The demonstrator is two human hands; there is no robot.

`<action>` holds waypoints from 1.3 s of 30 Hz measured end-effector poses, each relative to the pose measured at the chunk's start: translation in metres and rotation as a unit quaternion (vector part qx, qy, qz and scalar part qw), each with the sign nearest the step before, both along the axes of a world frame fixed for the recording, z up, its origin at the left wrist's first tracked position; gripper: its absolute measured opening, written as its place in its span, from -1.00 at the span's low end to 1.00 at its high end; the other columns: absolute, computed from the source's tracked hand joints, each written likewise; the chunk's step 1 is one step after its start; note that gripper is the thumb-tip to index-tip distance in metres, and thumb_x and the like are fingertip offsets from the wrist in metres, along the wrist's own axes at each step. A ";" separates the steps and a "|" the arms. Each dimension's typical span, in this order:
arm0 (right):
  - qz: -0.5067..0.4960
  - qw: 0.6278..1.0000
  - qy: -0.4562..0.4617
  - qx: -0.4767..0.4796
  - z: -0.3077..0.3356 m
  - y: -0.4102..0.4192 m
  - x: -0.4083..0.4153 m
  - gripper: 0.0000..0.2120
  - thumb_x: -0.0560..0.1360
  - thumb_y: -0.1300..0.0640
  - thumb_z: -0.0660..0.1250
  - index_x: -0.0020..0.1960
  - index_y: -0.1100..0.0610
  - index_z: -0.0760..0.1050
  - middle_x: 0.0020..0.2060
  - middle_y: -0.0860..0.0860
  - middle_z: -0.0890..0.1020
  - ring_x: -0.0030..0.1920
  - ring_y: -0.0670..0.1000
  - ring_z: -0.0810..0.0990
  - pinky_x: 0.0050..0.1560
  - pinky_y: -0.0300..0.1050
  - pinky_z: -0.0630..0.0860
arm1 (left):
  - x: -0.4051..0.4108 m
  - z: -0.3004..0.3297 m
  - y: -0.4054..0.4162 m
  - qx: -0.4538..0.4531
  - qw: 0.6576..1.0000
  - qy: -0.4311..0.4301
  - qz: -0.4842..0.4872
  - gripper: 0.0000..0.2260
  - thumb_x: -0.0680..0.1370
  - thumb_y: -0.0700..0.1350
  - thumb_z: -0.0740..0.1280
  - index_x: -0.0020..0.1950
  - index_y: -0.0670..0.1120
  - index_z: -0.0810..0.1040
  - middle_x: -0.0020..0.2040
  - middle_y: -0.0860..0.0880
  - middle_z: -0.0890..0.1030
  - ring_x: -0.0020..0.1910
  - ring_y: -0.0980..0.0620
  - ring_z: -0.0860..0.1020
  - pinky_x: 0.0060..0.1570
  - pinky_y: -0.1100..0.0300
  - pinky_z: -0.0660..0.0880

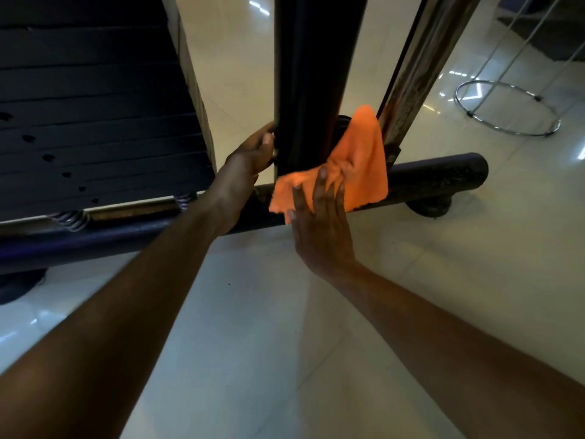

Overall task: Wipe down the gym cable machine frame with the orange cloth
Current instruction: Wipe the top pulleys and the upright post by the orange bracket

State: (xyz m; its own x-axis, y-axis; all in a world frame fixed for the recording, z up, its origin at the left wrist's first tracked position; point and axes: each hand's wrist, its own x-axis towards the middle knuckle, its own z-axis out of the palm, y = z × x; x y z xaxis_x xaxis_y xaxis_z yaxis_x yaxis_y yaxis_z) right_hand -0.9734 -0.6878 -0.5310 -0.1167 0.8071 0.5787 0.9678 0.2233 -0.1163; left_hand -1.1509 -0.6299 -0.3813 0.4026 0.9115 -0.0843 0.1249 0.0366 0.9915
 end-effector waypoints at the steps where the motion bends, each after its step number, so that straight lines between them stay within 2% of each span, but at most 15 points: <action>1: 0.003 1.000 -0.017 -0.020 -0.012 -0.005 0.008 -0.32 0.76 0.03 0.26 0.75 0.11 -0.01 0.72 0.30 -0.22 0.72 0.40 -0.12 0.67 0.45 0.06 | 0.001 -0.001 0.000 -0.002 1.000 0.003 0.006 -0.59 0.81 0.06 0.08 0.68 0.18 0.30 0.36 0.32 0.54 0.41 0.27 0.48 0.39 0.20 0.31; 4: -0.003 0.998 0.009 -0.056 -0.019 -0.014 0.009 -0.39 0.79 0.00 0.20 0.74 0.05 0.01 0.74 0.31 -0.09 0.72 0.41 0.01 0.68 0.38 0.07 | 0.003 -0.006 0.000 -0.006 1.000 0.015 0.010 -0.61 0.81 0.06 0.08 0.66 0.19 0.33 0.24 0.42 0.57 0.36 0.33 0.49 0.36 0.21 0.31; 8: -0.027 0.978 0.205 -0.018 0.003 -0.005 -0.047 -0.36 0.81 0.00 0.09 0.74 0.09 -0.18 0.72 0.32 -0.18 0.72 0.39 -0.10 0.70 0.10 -0.19 | 0.003 -0.008 0.001 -0.006 1.000 0.021 0.014 -0.60 0.81 0.07 0.07 0.67 0.19 0.30 0.22 0.42 0.56 0.29 0.38 0.49 0.45 0.15 0.31; 10: -0.074 0.960 0.271 -0.009 0.011 0.003 -0.068 -0.33 0.81 -0.01 0.09 0.74 0.14 -0.20 0.71 0.37 -0.15 0.73 0.37 -0.12 0.72 0.12 -0.17 | 0.003 -0.009 0.001 -0.010 1.000 0.027 0.012 -0.60 0.81 0.08 0.07 0.67 0.21 0.30 0.23 0.44 0.56 0.38 0.31 0.47 0.48 0.09 0.29; 15: -0.081 0.990 0.104 -0.042 -0.020 0.002 -0.017 -0.38 0.78 -0.12 0.17 0.70 0.08 0.01 0.73 0.30 -0.01 0.70 0.35 0.13 0.55 0.30 0.37 | 0.005 -0.004 -0.002 -0.014 0.999 0.027 0.020 -0.61 0.82 0.03 0.05 0.66 0.22 0.30 0.37 0.30 0.52 0.53 0.14 0.41 0.58 -0.05 0.24; 18: -0.085 0.989 0.119 -0.037 -0.024 0.000 -0.019 -0.39 0.78 -0.12 0.11 0.72 0.08 -0.01 0.74 0.30 0.00 0.71 0.39 0.07 0.62 0.39 0.23 | 0.006 -0.004 -0.004 -0.013 1.000 0.020 0.016 -0.62 0.82 0.01 0.06 0.65 0.22 0.29 0.49 0.18 0.46 0.56 0.09 0.39 0.58 -0.08 0.24; 22: -0.150 0.924 0.352 0.023 0.002 0.018 -0.080 -0.25 0.78 -0.07 0.14 0.74 0.27 -0.16 0.72 0.36 -0.06 0.72 0.41 -0.12 0.69 0.43 -0.08 | 0.008 -0.009 -0.005 -0.025 0.999 0.008 0.019 -0.62 0.81 0.05 0.09 0.65 0.21 0.30 0.38 0.26 0.52 0.44 0.21 0.46 0.29 0.18 0.48; 24: -0.162 0.930 0.331 0.009 -0.001 0.018 -0.075 -0.18 0.76 -0.09 0.21 0.73 0.26 -0.19 0.72 0.37 -0.06 0.72 0.41 -0.12 0.72 0.34 -0.15 | 0.008 -0.010 -0.004 -0.025 0.999 0.010 0.026 -0.61 0.80 0.07 0.11 0.65 0.22 0.31 0.37 0.27 0.53 0.48 0.18 0.44 0.35 0.11 0.43; 27: -0.126 0.979 0.154 -0.038 -0.024 0.009 -0.031 -0.17 0.74 -0.18 0.20 0.74 0.14 -0.20 0.73 0.34 -0.07 0.73 0.38 -0.06 0.72 0.27 -0.02 | 0.008 -0.009 -0.002 -0.028 0.999 0.012 0.026 -0.67 0.80 0.06 0.12 0.55 0.30 0.36 0.26 0.38 0.56 0.46 0.20 0.45 0.53 -0.03 0.29; 29: -0.115 0.985 0.116 -0.059 -0.028 0.005 -0.013 -0.21 0.75 -0.18 0.18 0.74 0.11 -0.19 0.74 0.29 -0.09 0.74 0.36 -0.05 0.71 0.32 0.09 | 0.008 -0.010 -0.002 -0.032 0.999 0.016 0.029 -0.72 0.80 0.05 0.13 0.47 0.34 0.39 0.18 0.44 0.59 0.39 0.27 0.48 0.49 0.00 0.31; 31: -0.133 0.975 0.170 -0.050 -0.023 0.005 -0.029 -0.24 0.77 -0.17 0.12 0.75 0.13 -0.19 0.75 0.27 -0.08 0.74 0.33 -0.06 0.69 0.37 0.10 | 0.011 -0.010 -0.003 -0.035 0.999 0.013 0.034 -0.71 0.79 0.04 0.13 0.48 0.30 0.40 0.22 0.40 0.61 0.37 0.28 0.49 0.42 0.05 0.37; 35: -0.176 0.887 0.428 0.009 0.026 0.011 -0.082 -0.28 0.79 -0.09 0.11 0.75 0.28 -0.07 0.73 0.31 -0.02 0.75 0.27 -0.06 0.65 0.42 0.09 | 0.014 -0.011 -0.006 -0.037 0.999 0.008 0.028 -0.60 0.79 0.07 0.11 0.65 0.22 0.32 0.44 0.23 0.57 0.47 0.22 0.47 0.40 0.02 0.42; 36: -0.182 0.875 0.445 0.050 0.033 0.010 -0.082 -0.33 0.80 -0.08 0.08 0.72 0.35 0.07 0.69 0.39 0.09 0.73 0.25 0.11 0.62 0.36 0.22 | 0.013 -0.011 -0.007 -0.037 0.999 0.009 0.027 -0.60 0.80 0.06 0.10 0.65 0.22 0.32 0.41 0.25 0.58 0.44 0.24 0.48 0.36 0.04 0.44; 38: -0.193 0.902 0.369 0.111 0.032 0.008 -0.068 -0.39 0.81 -0.05 -0.01 0.61 0.43 0.31 0.56 0.50 0.34 0.57 0.24 0.47 0.49 0.16 0.45 | 0.012 -0.010 -0.006 -0.028 0.999 0.010 0.026 -0.61 0.80 0.06 0.10 0.64 0.23 0.33 0.37 0.29 0.60 0.42 0.26 0.49 0.33 0.04 0.44; 39: -0.194 0.923 0.327 0.065 0.028 0.006 -0.062 -0.33 0.82 -0.15 -0.08 0.67 0.37 0.23 0.62 0.44 0.28 0.63 0.25 0.39 0.53 0.21 0.41 | 0.011 -0.011 -0.005 -0.027 0.999 0.009 0.025 -0.61 0.79 0.06 0.11 0.64 0.24 0.34 0.39 0.28 0.59 0.44 0.25 0.48 0.39 0.02 0.42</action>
